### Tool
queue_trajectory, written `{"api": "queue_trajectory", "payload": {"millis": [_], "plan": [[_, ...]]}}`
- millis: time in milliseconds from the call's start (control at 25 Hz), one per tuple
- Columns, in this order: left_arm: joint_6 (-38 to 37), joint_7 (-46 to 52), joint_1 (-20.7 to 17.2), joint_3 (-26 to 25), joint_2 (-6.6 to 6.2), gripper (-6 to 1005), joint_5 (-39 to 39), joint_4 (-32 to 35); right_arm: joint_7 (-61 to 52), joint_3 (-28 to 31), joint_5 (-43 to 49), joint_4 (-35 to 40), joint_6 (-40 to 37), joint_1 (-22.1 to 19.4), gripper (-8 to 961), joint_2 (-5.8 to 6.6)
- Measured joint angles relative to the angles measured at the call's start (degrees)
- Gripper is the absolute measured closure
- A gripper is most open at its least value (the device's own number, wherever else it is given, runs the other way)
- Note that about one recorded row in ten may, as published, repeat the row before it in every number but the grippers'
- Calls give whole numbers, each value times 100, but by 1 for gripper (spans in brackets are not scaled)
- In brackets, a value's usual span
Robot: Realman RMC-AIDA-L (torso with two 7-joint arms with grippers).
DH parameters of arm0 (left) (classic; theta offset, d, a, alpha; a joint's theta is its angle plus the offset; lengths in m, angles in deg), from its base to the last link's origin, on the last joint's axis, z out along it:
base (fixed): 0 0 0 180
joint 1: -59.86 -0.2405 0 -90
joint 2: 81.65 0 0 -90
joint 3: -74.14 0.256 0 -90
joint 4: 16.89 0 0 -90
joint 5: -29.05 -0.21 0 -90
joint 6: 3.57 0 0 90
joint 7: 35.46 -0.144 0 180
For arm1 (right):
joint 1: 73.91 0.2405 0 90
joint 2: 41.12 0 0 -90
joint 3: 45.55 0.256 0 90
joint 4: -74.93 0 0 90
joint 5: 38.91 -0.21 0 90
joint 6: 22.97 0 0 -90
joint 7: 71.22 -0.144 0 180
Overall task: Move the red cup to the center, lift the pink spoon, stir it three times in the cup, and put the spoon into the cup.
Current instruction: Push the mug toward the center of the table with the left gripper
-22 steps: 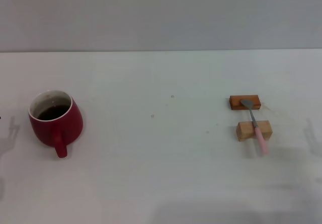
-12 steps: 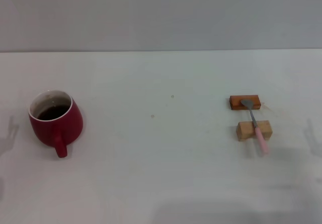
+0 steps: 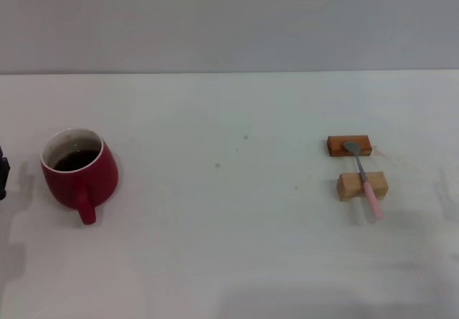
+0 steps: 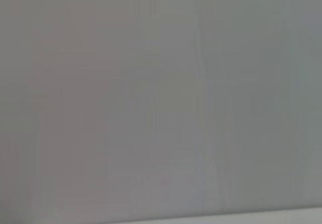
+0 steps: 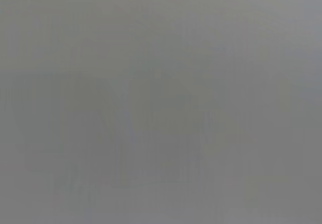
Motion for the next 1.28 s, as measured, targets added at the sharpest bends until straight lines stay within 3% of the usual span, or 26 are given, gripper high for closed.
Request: {"api": "queue_trajectory", "payload": {"millis": [280, 400, 600, 1000, 1280], "plan": [[132, 3, 119, 17, -11, 358, -22, -8, 0, 0, 0, 0, -46, -55, 211, -3], [164, 7, 147, 19, -15, 619, -23, 2, 1, 0, 0, 1, -47, -73, 210, -2], [237, 22, 160, 22, -15, 845, -22, 5, 0, 0, 0, 0, -47, -104, 210, -3], [473, -172, 249, 324, -6, 1001, -30, 22, 0, 0, 0, 27, -47, -130, 210, 6], [518, -379, 365, 665, 4, 999, -28, -8, 1, 0, -6, 39, -82, -138, 210, 15]]}}
